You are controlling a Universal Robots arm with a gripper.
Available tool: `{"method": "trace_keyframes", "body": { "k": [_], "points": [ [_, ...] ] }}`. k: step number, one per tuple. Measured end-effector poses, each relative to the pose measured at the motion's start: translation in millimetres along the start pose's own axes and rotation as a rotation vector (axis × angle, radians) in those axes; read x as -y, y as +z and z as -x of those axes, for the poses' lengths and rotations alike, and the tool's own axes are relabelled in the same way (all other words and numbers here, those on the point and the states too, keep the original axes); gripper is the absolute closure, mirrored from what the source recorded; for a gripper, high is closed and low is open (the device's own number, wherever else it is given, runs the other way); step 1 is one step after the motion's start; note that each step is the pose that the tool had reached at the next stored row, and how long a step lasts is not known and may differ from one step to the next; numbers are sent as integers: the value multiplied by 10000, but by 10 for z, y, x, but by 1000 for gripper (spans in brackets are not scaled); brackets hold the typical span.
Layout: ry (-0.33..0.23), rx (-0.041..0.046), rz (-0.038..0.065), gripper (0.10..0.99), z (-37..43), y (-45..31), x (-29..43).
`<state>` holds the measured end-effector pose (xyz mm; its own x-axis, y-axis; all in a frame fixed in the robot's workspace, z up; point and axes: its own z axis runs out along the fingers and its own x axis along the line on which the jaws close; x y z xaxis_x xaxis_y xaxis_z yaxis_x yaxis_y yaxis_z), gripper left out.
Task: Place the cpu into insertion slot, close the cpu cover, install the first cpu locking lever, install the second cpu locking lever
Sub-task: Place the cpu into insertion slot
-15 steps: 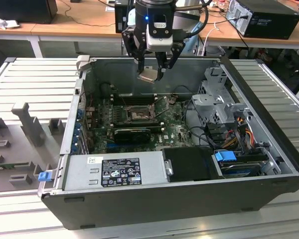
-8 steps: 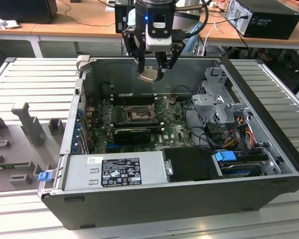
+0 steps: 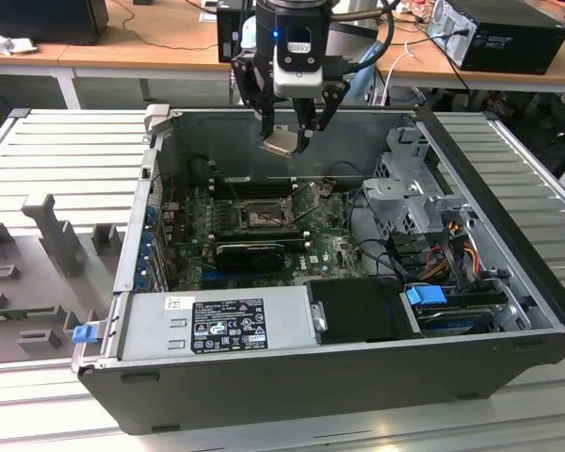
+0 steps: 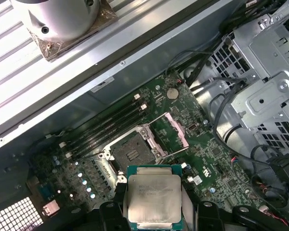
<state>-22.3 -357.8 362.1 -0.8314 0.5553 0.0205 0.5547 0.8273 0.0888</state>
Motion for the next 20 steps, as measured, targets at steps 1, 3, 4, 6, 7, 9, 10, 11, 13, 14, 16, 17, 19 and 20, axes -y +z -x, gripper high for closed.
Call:
{"method": "trace_keyframes", "body": {
  "k": [1, 3, 4, 6, 7, 9, 10, 11, 13, 14, 16, 17, 19, 20],
  "points": [
    [46, 3, 1, 553, 0, 0, 0],
    [162, 14, 3, 553, 0, 1, 0],
    [224, 19, 4, 553, 0, 2, 0],
    [354, 31, 7, 553, 0, 3, 0],
    [393, 35, 8, 553, 0, 4, 0],
    [576, 51, 11, 553, 0, 4, 0],
    [684, 61, 14, 553, 0, 6, 1],
    [879, 78, 19, 553, 0, 8, 1],
    [1084, 96, 23, 553, 0, 11, 1],
    [1244, 111, 25, 553, 0, 14, 1],
    [1495, 132, 30, 553, 0, 17, 2],
    [1628, 145, 33, 553, 0, 18, 2],
    [2072, 184, 42, 553, 0, 23, 2],
    [2196, 194, 44, 553, -3, 25, 4]
  ]
}}
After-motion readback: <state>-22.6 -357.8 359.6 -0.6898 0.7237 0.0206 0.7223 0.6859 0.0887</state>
